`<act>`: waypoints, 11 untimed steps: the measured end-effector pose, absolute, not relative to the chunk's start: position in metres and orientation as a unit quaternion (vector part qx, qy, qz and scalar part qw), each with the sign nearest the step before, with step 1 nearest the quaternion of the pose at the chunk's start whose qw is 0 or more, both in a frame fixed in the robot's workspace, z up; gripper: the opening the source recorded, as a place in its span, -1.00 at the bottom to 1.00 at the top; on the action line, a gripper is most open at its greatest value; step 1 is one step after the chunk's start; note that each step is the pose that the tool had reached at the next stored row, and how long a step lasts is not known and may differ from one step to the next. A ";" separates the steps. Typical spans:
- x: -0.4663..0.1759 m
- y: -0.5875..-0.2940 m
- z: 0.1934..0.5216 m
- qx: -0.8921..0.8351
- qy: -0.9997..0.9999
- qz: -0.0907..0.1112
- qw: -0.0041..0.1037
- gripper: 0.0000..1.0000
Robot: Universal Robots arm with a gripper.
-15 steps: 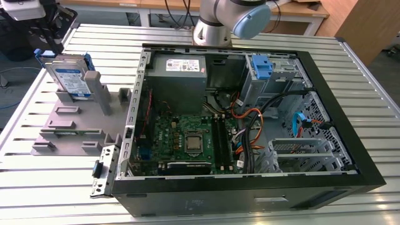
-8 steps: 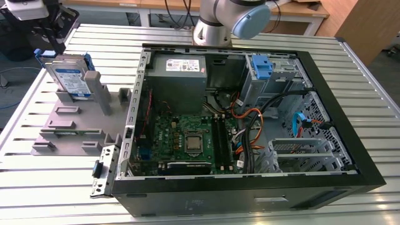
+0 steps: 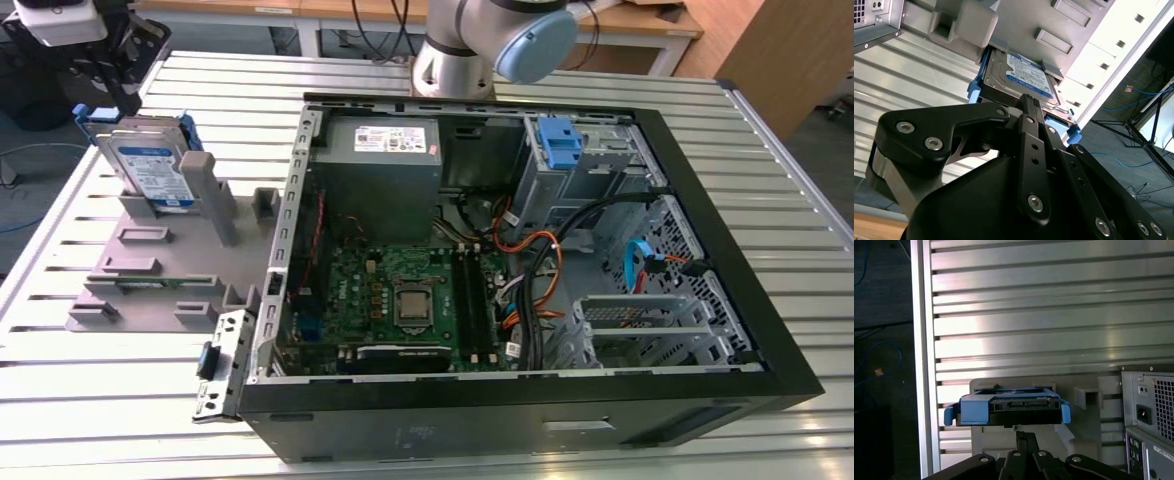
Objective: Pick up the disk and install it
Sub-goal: 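Reach for the disk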
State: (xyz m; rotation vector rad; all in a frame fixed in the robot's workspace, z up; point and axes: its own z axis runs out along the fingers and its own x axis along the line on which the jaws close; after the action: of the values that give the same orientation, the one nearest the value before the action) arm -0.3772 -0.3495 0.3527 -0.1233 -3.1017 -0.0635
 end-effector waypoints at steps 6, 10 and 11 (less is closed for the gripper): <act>-0.377 -0.349 0.353 -0.040 -0.999 -0.020 0.018 -0.79; -0.377 -0.349 0.351 -0.040 -0.999 -0.021 0.018 -0.79; -0.377 -0.349 0.350 -0.040 -0.999 -0.020 0.018 -0.79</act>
State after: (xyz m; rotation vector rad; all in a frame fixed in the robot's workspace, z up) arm -0.3771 -0.3494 0.3496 -0.1233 -3.1018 -0.0636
